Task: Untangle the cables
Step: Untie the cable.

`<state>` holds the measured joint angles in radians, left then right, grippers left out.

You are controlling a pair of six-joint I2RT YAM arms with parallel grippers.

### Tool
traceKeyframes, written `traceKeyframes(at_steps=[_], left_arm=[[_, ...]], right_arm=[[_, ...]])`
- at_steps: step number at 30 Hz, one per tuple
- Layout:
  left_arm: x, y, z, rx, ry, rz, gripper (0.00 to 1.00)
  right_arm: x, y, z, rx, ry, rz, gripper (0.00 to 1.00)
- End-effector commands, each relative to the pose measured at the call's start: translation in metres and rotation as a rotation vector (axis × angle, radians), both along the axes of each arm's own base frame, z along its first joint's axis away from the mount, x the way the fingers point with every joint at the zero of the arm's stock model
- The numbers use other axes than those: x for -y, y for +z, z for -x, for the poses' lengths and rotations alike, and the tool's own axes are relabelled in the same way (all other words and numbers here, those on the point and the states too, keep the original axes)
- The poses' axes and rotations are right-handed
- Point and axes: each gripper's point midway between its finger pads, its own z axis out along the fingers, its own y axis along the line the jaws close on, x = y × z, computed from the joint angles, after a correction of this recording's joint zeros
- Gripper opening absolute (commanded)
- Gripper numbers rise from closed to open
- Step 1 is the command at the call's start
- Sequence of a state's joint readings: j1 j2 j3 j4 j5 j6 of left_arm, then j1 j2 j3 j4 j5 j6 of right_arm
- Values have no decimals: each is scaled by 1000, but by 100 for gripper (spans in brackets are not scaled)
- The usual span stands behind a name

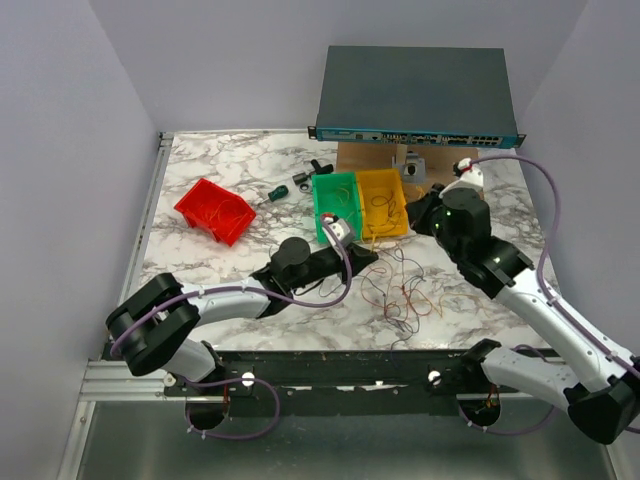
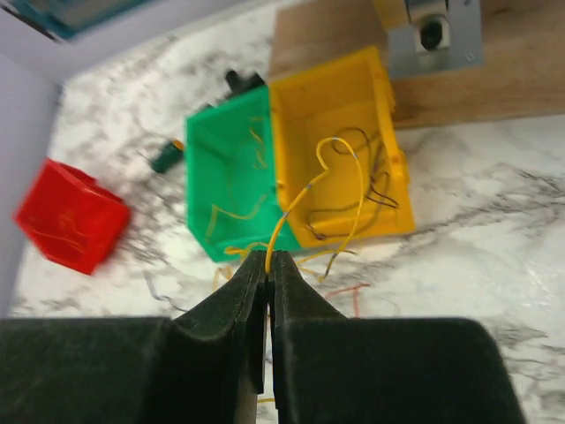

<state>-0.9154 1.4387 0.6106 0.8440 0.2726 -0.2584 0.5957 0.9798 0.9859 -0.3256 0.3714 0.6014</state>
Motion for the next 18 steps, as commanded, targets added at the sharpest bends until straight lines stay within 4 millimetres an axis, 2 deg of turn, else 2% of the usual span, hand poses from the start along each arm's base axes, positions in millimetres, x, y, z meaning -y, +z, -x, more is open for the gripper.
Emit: traceKeyframes(at_steps=[1, 3, 4, 10, 13, 16, 18], left_arm=[[-1, 21, -3, 45, -7, 89, 0], [-2, 23, -5, 18, -22, 112, 0], [-3, 23, -6, -5, -25, 121, 0], [-2, 25, -7, -53, -48, 126, 0], [-3, 28, -3, -57, -69, 134, 0], [-2, 26, 1, -64, -91, 139, 0], [-2, 28, 5, -66, -108, 151, 0]], right_arm=[[-2, -38, 2, -38, 53, 105, 21], [-12, -50, 10, -46, 124, 81, 53], [-12, -53, 14, -46, 137, 73, 62], [-2, -71, 47, -104, 178, 63, 63], [-4, -96, 63, -154, 233, 66, 67], [-9, -118, 69, -182, 276, 57, 70], [-11, -126, 68, -192, 269, 50, 71]])
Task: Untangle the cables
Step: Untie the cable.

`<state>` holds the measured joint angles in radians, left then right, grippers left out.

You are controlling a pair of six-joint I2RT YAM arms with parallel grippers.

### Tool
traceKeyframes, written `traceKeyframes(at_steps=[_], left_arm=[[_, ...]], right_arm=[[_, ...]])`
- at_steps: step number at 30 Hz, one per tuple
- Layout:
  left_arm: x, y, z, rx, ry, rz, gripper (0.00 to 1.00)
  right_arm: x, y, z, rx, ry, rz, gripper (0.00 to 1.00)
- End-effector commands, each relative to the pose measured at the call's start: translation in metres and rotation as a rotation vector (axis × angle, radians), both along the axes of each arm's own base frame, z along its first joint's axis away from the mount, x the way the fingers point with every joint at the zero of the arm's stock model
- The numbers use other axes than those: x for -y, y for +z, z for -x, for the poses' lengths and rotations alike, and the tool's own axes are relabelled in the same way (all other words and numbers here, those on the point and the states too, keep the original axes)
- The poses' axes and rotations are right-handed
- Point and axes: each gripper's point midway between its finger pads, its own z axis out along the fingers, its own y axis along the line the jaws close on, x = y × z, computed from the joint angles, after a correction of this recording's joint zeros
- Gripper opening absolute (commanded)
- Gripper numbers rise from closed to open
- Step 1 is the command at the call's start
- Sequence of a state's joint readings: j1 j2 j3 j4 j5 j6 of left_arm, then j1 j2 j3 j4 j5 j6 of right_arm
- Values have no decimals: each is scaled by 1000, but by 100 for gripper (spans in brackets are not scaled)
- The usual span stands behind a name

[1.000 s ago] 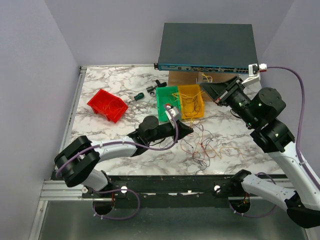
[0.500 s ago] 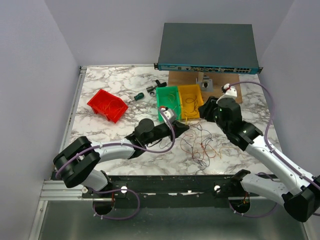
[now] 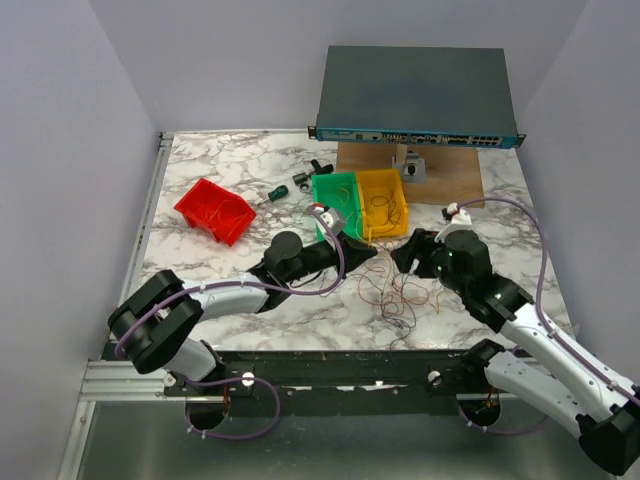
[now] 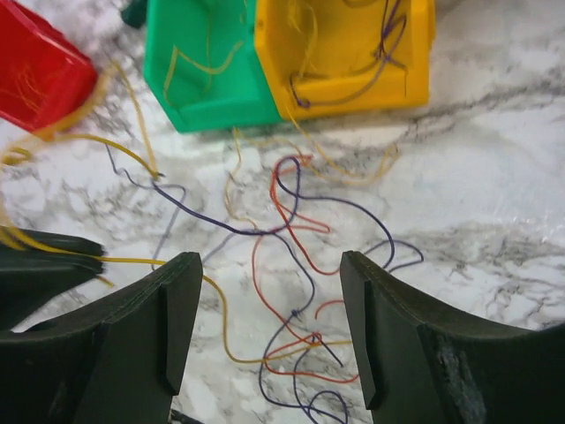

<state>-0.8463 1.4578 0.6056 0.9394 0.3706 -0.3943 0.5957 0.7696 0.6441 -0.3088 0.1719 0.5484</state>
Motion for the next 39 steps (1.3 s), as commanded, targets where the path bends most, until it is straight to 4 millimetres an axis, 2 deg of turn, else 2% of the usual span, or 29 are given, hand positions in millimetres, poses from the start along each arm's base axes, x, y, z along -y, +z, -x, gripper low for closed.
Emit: traceKeyframes(at_steps=[1, 6, 10, 13, 14, 16, 17, 21, 24, 28, 29, 31, 34, 35, 36, 37, 38, 39], left_arm=[[4, 15, 12, 13, -77, 59, 0], [10, 17, 23, 6, -151, 73, 0], [17, 17, 25, 5, -194, 48, 0], [18, 15, 25, 12, -206, 46, 0], [19, 13, 25, 10, -207, 32, 0], [19, 9, 21, 13, -191, 6, 0], [17, 8, 19, 18, -175, -4, 0], [7, 2, 0, 26, -52, -58, 0], [-8, 1, -15, 9, 64, -52, 0], [-22, 1, -24, 2, 156, -35, 0], [-24, -1, -26, -4, 176, -35, 0], [-28, -3, -33, -16, 219, -39, 0], [-39, -8, -45, -30, 313, -67, 0], [-44, -10, -49, -33, 347, -77, 0], [-49, -9, -51, -25, 372, -81, 0], [-51, -8, -51, -14, 379, -83, 0], [-52, -5, -49, 1, 374, -82, 0], [-51, -3, -47, 13, 359, -81, 0]], right_arm=[[-10, -33, 9, -76, 61, 5, 71], [-25, -40, 4, -73, 131, 11, 72], [-26, -44, -12, -49, 142, 92, 76], [-34, -43, -22, 0, 190, 127, 76], [-35, -42, -26, 19, 197, 136, 73], [-33, -41, -31, 55, 180, 144, 58], [-30, -33, -36, 97, 149, 131, 44], [3, -22, -38, 173, -32, 117, 1], [46, -21, -33, 190, -251, 124, 1], [110, -25, -13, 158, -589, 126, 1], [121, -26, -8, 153, -666, 94, 1], [131, -25, -4, 175, -724, 70, 1], [154, -39, 3, 192, -879, 58, 1], [159, -43, 4, 192, -911, 65, 4], [159, -48, 3, 182, -923, 76, 12], [157, -51, 1, 167, -915, 90, 35], [154, -54, -1, 146, -911, 102, 63], [148, -54, -4, 124, -899, 99, 84]])
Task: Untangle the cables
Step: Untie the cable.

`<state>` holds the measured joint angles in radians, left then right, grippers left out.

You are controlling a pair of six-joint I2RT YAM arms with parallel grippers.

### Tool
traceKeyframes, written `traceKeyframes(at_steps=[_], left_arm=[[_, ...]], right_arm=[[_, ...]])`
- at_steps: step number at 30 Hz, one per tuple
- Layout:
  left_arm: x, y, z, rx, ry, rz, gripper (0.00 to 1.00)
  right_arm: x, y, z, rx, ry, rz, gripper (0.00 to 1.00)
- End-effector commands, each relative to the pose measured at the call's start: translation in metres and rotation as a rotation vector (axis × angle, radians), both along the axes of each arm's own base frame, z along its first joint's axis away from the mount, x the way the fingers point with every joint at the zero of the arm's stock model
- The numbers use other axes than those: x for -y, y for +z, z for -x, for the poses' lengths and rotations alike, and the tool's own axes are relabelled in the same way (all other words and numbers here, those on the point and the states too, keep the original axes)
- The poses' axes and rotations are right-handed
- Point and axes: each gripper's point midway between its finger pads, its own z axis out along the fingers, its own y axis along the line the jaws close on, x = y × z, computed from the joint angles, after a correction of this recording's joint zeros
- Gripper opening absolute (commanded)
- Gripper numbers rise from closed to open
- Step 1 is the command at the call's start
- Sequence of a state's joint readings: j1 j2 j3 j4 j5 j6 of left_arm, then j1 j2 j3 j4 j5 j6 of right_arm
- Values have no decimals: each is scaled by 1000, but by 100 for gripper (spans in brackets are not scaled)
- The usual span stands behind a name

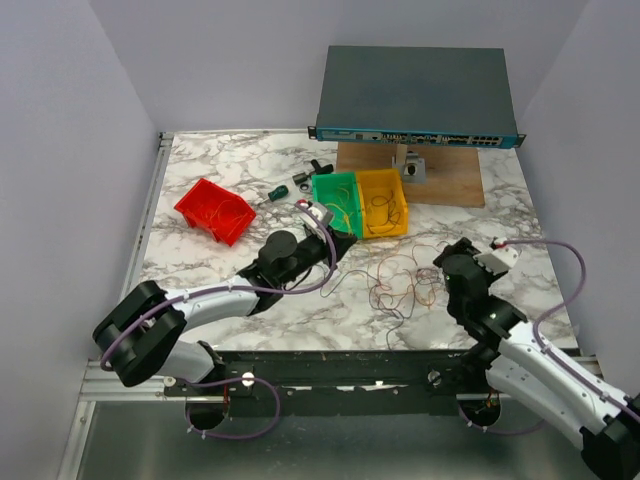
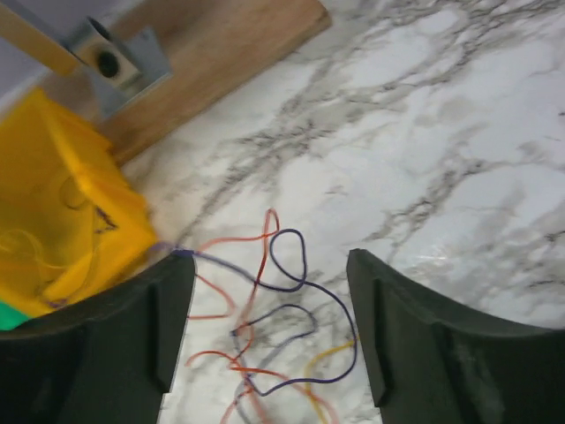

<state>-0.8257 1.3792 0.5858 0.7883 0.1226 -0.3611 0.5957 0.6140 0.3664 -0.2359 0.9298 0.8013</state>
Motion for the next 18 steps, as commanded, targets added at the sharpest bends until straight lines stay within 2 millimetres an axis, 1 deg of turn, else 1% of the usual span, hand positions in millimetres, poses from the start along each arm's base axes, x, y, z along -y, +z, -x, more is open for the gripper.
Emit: traceKeyframes(at_steps=[1, 2, 4, 6, 8, 10, 11, 14, 17, 18], left_arm=[[-13, 13, -5, 65, 57, -13, 0], [-10, 16, -1, 74, 24, -11, 0], [-2, 24, 12, 95, -60, -2, 0], [1, 32, 22, 117, -118, 7, 0], [0, 38, 30, 137, -148, 19, 0], [-4, 43, 34, 153, -147, 34, 0], [-6, 44, 36, 164, -150, 39, 0], [-6, 47, 40, 177, -162, 52, 0], [-2, 53, 46, 186, -202, 63, 0], [-1, 54, 48, 189, -212, 64, 0]], right_arm=[[1, -6, -5, -57, -63, 9, 90], [-17, 2, -14, -84, 44, 40, 91], [-55, 16, -25, -120, 280, 72, 91], [-91, 25, -28, -130, 489, 75, 91], [-124, 28, -26, -122, 676, 67, 90], [-140, 19, -23, -159, 763, 45, 88], [-144, 12, -23, -189, 774, 36, 87], [-146, -13, -21, -303, 725, -26, 86], [-154, -41, -17, -361, 694, -136, 85], [-160, -47, -15, -366, 703, -173, 85]])
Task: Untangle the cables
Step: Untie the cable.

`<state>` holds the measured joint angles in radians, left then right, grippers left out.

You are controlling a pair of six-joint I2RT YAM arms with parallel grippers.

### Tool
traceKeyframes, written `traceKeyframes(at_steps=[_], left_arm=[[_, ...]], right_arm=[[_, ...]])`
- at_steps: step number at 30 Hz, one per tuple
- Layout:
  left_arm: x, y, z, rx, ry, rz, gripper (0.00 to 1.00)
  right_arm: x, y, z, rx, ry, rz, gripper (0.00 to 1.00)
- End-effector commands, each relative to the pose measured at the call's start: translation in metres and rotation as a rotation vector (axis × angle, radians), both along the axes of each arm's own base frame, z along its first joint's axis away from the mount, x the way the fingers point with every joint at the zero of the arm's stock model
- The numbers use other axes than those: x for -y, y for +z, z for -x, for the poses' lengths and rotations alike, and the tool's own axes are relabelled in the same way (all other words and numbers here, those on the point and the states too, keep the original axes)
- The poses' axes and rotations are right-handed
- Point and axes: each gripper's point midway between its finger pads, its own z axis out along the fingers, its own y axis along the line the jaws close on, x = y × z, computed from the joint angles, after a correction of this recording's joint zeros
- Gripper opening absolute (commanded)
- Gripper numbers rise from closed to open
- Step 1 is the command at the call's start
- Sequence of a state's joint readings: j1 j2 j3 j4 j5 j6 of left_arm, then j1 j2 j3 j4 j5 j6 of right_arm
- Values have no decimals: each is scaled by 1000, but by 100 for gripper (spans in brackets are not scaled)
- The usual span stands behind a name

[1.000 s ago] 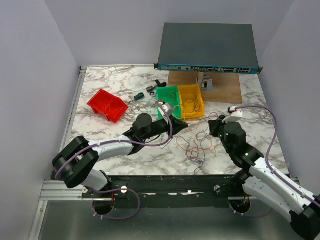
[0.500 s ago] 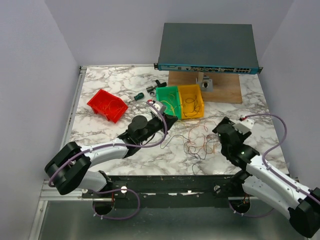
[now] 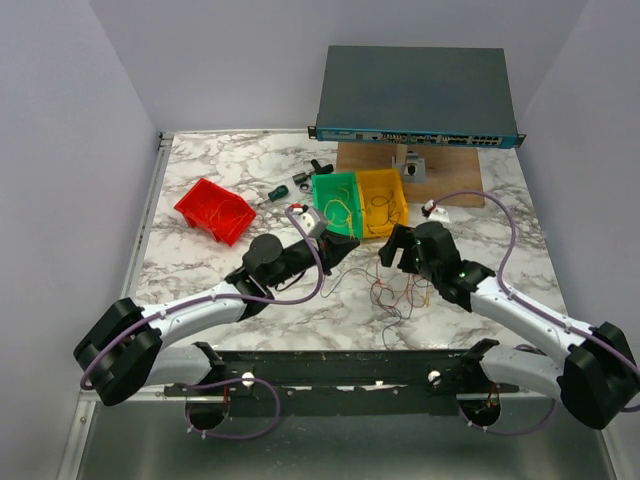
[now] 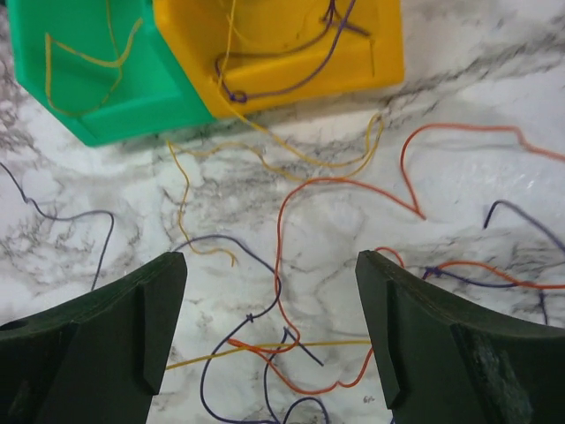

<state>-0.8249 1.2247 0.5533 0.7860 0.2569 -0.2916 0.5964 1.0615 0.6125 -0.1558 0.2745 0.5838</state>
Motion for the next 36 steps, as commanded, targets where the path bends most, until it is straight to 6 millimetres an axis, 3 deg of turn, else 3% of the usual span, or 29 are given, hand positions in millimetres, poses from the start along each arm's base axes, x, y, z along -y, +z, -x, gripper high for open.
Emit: traceKeyframes(at_steps=[1, 4, 8, 10, 12, 15, 21, 24, 26, 30, 33, 36], left_arm=[[5, 11, 16, 46, -90, 17, 0], [3, 22, 19, 45, -88, 39, 0], [-2, 52, 22, -8, -75, 103, 0], [-5, 67, 24, -35, -74, 124, 0], [-10, 82, 25, -68, -54, 123, 0], [-24, 99, 21, -126, 18, 81, 0], [-84, 138, 14, -170, 212, 34, 0], [-104, 151, 17, -174, 248, -24, 0], [-108, 157, 25, -155, 224, -48, 0], [-107, 167, 46, -132, 136, -61, 0], [-110, 176, 51, -127, 135, -43, 0], [-110, 181, 56, -125, 114, -39, 0]], right_arm=[[-27, -31, 17, -130, 35, -169, 85], [-32, -48, 25, -177, 38, -204, 84], [-23, -76, 36, -280, -49, -202, 81], [-4, -92, 42, -348, -175, -152, 75], [30, -99, 45, -356, -360, -68, 68], [69, -85, 52, -300, -560, -20, 64], [128, -41, 62, -120, -830, -3, 63], [143, -18, 64, -36, -877, -17, 63], [132, 2, 52, 17, -764, -29, 64], [74, 52, 32, 172, -260, -27, 77], [22, 87, 39, 292, 65, -141, 85], [-29, 104, 59, 325, 380, -245, 86]])
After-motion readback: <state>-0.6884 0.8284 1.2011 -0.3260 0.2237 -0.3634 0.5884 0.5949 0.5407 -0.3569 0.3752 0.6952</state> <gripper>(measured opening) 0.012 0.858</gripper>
